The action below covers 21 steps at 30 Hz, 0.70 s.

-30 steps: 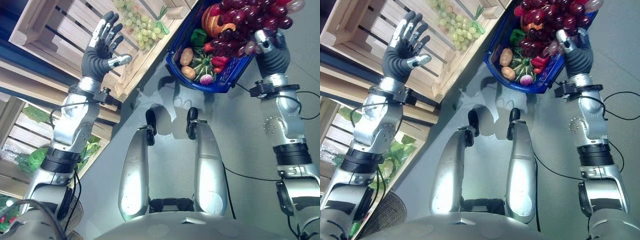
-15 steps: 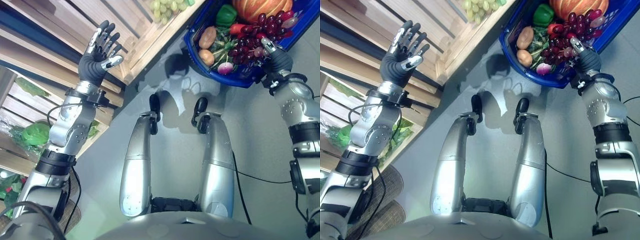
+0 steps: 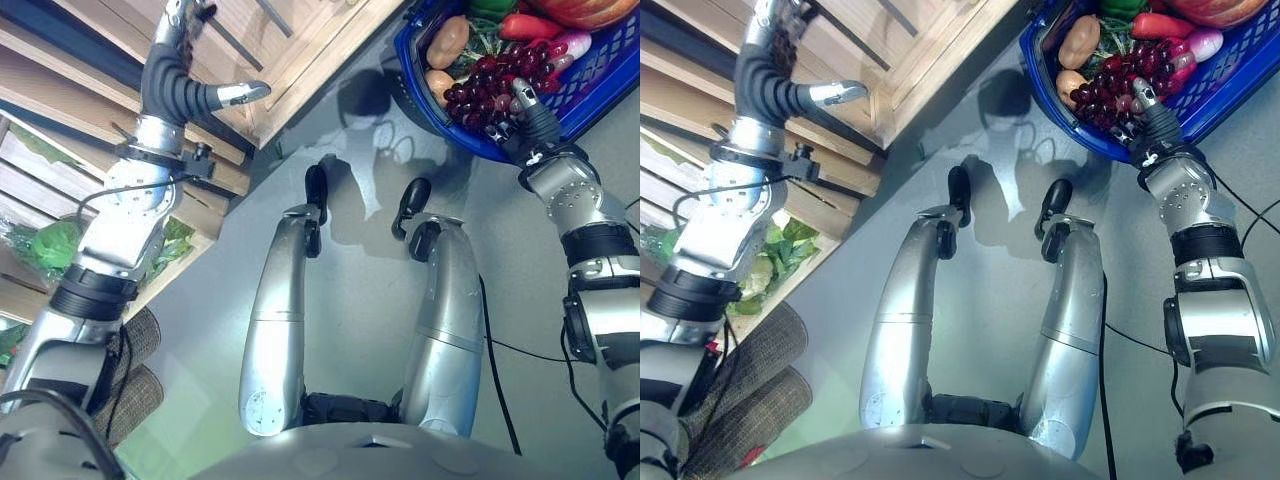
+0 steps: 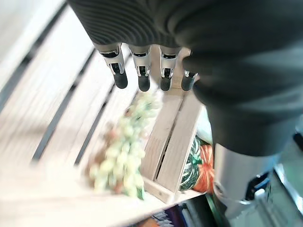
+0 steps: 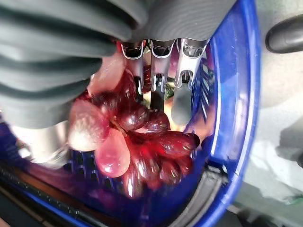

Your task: Pick up fruits and vegetables into the basket

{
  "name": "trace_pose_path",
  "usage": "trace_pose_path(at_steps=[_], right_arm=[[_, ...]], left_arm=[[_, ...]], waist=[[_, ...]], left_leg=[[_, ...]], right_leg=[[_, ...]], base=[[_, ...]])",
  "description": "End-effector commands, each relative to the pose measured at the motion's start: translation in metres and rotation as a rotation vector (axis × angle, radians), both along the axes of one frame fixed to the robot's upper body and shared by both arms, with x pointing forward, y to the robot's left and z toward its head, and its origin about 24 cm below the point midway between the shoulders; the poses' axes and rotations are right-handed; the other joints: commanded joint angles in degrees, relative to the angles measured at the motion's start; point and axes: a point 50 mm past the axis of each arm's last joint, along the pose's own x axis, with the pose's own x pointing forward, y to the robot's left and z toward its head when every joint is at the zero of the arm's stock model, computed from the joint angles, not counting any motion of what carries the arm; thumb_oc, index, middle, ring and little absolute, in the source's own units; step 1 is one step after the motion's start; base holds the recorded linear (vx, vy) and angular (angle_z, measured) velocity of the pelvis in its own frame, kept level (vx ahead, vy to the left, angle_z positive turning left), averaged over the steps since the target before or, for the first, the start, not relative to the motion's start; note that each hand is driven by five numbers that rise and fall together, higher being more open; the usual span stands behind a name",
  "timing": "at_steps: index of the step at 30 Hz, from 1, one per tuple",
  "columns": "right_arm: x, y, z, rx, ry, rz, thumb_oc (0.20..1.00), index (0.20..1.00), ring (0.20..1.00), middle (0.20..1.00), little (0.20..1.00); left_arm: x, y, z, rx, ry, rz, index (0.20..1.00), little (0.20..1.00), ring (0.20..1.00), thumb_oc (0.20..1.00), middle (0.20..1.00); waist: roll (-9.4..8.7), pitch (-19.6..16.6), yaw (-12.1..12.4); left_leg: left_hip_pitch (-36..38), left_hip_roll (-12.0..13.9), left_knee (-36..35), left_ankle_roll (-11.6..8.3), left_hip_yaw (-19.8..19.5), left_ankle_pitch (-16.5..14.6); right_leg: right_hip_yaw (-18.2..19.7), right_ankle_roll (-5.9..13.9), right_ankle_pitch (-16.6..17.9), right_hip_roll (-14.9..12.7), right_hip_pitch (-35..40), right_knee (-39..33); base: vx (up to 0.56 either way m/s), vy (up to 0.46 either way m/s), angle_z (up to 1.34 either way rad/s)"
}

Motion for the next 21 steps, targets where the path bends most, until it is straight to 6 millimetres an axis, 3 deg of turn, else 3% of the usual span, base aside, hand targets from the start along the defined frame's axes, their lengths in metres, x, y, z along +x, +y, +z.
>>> trace_pose_path(at_steps=[1, 5, 8, 13, 18, 21], right_arm=[[-0.007, -0.019, 0.006, -0.219, 0.008, -0.147, 1.000, 1.000, 1.000, 1.000, 1.000], [-0.012, -0.017, -0.001, -0.421, 0.052, -0.234, 1.000, 1.000, 1.000, 1.000, 1.000], [-0.017, 0.002, -0.011, -0.563, 0.050, -0.226, 1.000, 1.000, 1.000, 1.000, 1.000], [-0.033, 0.038, -0.034, -0.693, -0.028, -0.180, 1.000, 1.000, 1.000, 1.000, 1.000], [-0.065, 0.082, -0.058, -0.761, -0.180, -0.023, 1.000, 1.000, 1.000, 1.000, 1.000], [-0.083, 0.088, -0.069, -0.770, -0.219, 0.039, 1.000, 1.000, 1.000, 1.000, 1.000]], left_arm=[[-0.013, -0.010, 0.022, 0.101, -0.269, 0.129, 1.000, 1.000, 1.000, 1.000, 1.000], [-0.022, -0.010, 0.044, 0.277, -0.516, 0.335, 1.000, 1.000, 1.000, 1.000, 1.000], [-0.028, -0.017, 0.062, 0.417, -0.696, 0.465, 1.000, 1.000, 1.000, 1.000, 1.000], [-0.032, -0.031, 0.081, 0.593, -0.815, 0.620, 1.000, 1.000, 1.000, 1.000, 1.000], [-0.024, -0.031, 0.089, 0.725, -0.753, 0.767, 1.000, 1.000, 1.000, 1.000, 1.000], [-0.015, -0.020, 0.085, 0.763, -0.646, 0.817, 1.000, 1.000, 1.000, 1.000, 1.000]], waist=[[6.01, -2.83, -2.20], [5.31, -2.83, -3.51], [4.67, -2.83, -5.29], [4.20, -2.83, -9.09], [3.86, -2.83, -13.31], [3.79, -2.83, -14.99]], left_leg=[[3.24, -2.25, -3.61, 4.47, 3.07, -5.25], [5.52, -1.59, -5.15, 4.49, 3.84, -5.25], [8.17, -1.07, -6.62, 4.21, 4.82, -5.37], [13.18, -0.16, -9.76, 3.60, 7.00, -5.17], [18.32, 0.30, -12.91, 2.72, 9.86, -4.89], [20.79, 0.20, -14.28, 2.32, 11.31, -4.76]], right_leg=[[0.18, 3.97, -0.78, 3.87, 2.00, -0.76], [0.35, 4.00, -0.16, 4.50, 3.89, -2.83], [0.92, 4.09, 0.07, 5.07, 5.81, -4.49], [2.69, 4.42, 0.07, 6.30, 9.21, -7.50], [4.73, 5.08, -0.25, 7.69, 12.46, -10.10], [5.77, 5.54, -0.17, 8.06, 14.09, -11.41]], base=[[0.00, 0.000, 0.00], [-0.04, 0.007, -0.05], [-0.05, 0.060, -0.10], [-0.05, 0.123, -0.21], [-0.02, 0.142, -0.27], [0.00, 0.145, -0.27]])
